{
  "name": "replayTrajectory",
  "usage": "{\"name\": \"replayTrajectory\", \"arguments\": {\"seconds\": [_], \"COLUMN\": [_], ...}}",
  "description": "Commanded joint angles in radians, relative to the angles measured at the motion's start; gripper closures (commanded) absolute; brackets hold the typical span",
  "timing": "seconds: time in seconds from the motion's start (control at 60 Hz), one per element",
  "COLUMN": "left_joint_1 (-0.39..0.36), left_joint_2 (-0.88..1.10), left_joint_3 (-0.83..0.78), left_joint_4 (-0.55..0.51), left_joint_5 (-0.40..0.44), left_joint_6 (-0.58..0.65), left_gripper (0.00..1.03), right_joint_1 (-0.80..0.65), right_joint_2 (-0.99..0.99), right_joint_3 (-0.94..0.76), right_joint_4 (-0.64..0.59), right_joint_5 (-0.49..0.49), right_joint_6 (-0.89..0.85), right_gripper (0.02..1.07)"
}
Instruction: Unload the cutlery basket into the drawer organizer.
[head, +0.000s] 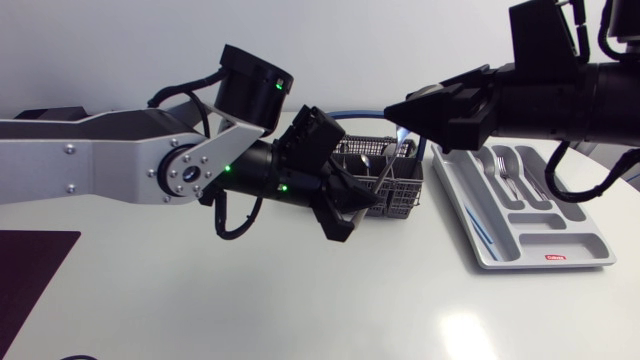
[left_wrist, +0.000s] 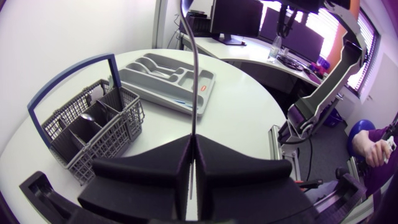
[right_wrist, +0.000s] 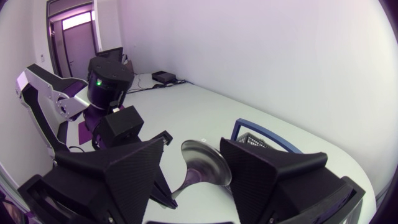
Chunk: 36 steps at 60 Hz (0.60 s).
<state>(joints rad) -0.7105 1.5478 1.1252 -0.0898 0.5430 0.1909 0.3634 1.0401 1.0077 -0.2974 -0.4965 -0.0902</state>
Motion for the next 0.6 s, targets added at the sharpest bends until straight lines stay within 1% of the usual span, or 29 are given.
{"name": "replayTrajectory", "arguments": {"seconds": [0.0, 0.117, 0.183, 0.333, 0.383, 0.467, 0.583], "left_joint_1": [0.006, 0.006, 0.0, -0.001, 0.0, -0.001, -0.001], "left_joint_2": [0.023, 0.032, 0.032, 0.034, 0.035, 0.04, 0.043], "left_joint_3": [0.031, 0.035, 0.031, 0.028, 0.028, 0.031, 0.031], "left_joint_4": [0.055, 0.094, 0.114, 0.167, 0.176, 0.179, 0.185], "left_joint_5": [-0.072, -0.146, -0.209, -0.296, -0.301, -0.301, -0.302], "left_joint_6": [-0.094, -0.131, -0.14, -0.174, -0.182, -0.188, -0.199], "left_gripper": [1.0, 1.0, 1.0, 1.0, 1.0, 1.0, 1.0], "right_joint_1": [-0.004, 0.005, 0.022, 0.063, 0.068, 0.068, 0.066], "right_joint_2": [0.005, 0.035, 0.06, 0.11, 0.135, 0.164, 0.204], "right_joint_3": [-0.014, -0.008, -0.001, 0.015, 0.023, 0.037, 0.066], "right_joint_4": [0.0, 0.007, 0.015, 0.026, 0.029, 0.035, 0.046], "right_joint_5": [-0.004, 0.022, 0.045, 0.087, 0.098, 0.099, 0.113], "right_joint_6": [0.055, 0.096, 0.113, 0.127, 0.13, 0.135, 0.145], "right_gripper": [0.32, 0.32, 0.39, 0.4, 0.4, 0.45, 0.45]}}
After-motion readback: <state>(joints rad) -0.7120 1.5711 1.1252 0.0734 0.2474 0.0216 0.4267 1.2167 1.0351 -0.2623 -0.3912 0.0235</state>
